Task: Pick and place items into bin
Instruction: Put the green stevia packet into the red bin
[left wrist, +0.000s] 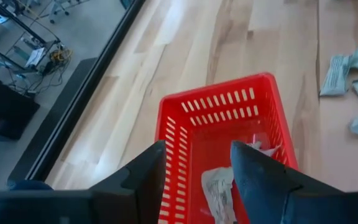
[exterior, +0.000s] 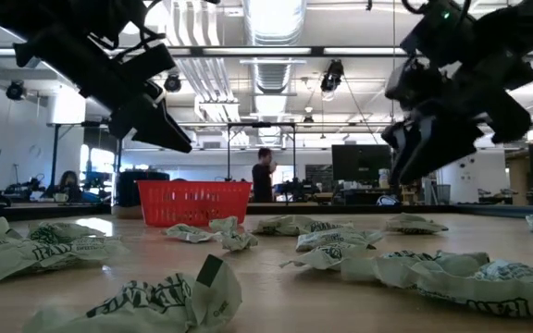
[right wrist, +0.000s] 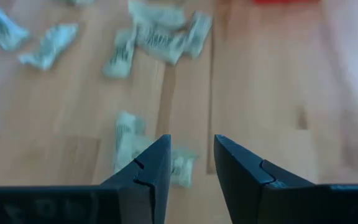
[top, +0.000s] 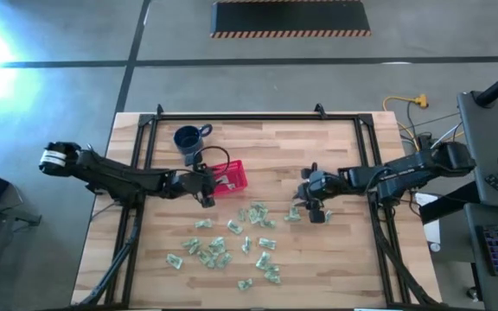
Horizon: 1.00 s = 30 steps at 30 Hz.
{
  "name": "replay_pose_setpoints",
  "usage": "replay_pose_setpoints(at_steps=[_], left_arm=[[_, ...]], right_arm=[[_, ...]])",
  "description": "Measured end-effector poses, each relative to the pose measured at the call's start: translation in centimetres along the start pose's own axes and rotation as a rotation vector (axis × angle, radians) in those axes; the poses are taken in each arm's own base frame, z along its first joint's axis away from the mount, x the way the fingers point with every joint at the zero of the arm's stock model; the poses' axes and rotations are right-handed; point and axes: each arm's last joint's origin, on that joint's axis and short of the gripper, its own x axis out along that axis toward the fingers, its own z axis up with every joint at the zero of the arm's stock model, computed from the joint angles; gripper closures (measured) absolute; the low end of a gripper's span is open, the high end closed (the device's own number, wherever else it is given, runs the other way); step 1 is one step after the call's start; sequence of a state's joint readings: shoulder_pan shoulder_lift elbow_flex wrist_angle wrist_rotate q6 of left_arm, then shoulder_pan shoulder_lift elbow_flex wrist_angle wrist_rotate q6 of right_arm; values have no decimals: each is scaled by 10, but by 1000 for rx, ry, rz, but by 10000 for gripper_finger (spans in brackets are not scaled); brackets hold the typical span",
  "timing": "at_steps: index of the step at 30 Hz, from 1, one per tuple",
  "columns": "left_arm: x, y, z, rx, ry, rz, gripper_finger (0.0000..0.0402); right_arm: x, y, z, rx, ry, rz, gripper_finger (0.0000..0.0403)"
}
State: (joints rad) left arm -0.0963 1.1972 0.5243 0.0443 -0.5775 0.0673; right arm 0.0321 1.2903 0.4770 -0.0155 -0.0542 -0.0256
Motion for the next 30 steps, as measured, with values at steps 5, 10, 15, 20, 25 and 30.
replay_pose_setpoints(at_steps=[5, 10, 15, 20, 25, 30], left_arm=[[-3, 1, 2, -9, -15, -8, 238], [-5, 2, 1, -10, -16, -11, 237], [-6, 3, 2, -15, -20, -11, 237], [-7, 3, 3, -21, -29, -29, 237], [-9, 3, 4, -26, -41, -33, 237], [-13, 3, 5, -29, -53, -38, 237]], right_arm=[[12, 0, -6, 1, 65, 3, 302], [25, 0, -11, 2, 95, 4, 299], [35, -1, -15, 5, 126, 4, 291], [37, -1, -17, 9, 136, 1, 310], [34, -2, -16, -7, 131, -23, 360], [28, -2, -11, -32, 95, -37, 388]])
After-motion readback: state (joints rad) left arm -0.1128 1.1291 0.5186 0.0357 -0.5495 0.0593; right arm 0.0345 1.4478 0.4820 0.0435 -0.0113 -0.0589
